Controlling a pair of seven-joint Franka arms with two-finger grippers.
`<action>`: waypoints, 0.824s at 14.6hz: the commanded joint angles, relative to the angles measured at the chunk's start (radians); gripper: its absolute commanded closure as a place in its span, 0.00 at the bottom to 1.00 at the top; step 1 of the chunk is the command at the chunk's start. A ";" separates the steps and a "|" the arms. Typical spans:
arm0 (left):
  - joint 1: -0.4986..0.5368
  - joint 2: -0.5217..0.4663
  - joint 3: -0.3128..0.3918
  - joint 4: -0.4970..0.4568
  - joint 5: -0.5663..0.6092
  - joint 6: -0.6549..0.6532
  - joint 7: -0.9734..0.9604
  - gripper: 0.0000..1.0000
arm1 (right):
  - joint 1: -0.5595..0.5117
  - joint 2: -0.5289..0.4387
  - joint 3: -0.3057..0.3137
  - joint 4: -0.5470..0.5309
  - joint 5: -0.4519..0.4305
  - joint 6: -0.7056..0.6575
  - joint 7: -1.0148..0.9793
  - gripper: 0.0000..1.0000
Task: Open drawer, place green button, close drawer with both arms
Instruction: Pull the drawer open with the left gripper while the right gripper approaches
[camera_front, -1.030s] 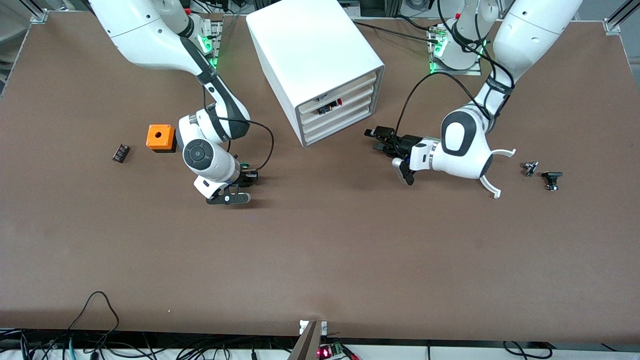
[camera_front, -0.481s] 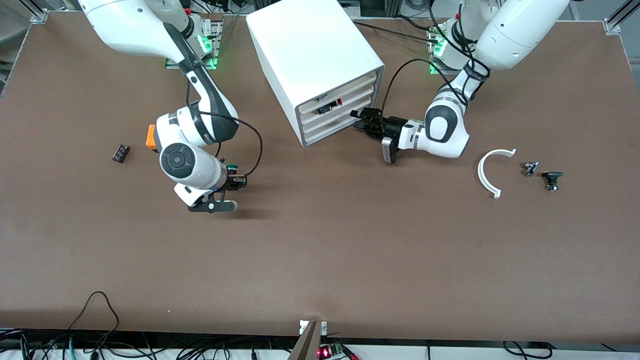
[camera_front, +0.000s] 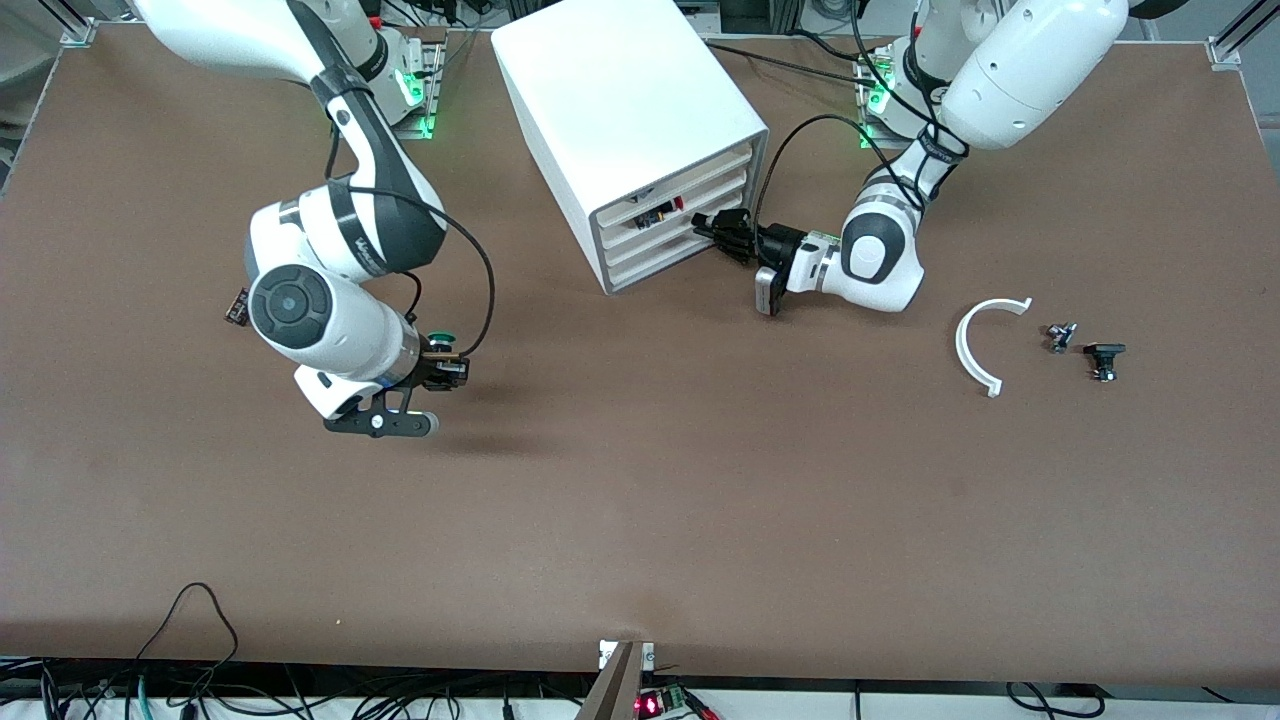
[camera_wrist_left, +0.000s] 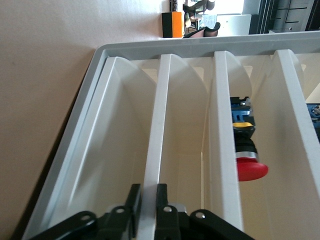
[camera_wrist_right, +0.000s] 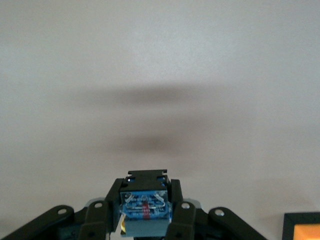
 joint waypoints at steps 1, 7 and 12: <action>0.014 -0.004 -0.007 -0.009 -0.033 -0.033 0.020 1.00 | 0.007 0.005 -0.001 0.103 0.012 -0.104 0.081 1.00; 0.022 0.011 0.069 0.048 -0.013 -0.031 0.000 1.00 | 0.050 0.003 0.012 0.238 0.016 -0.219 0.322 1.00; 0.011 0.053 0.181 0.163 0.091 -0.027 -0.015 1.00 | 0.107 0.005 0.012 0.316 0.051 -0.224 0.561 1.00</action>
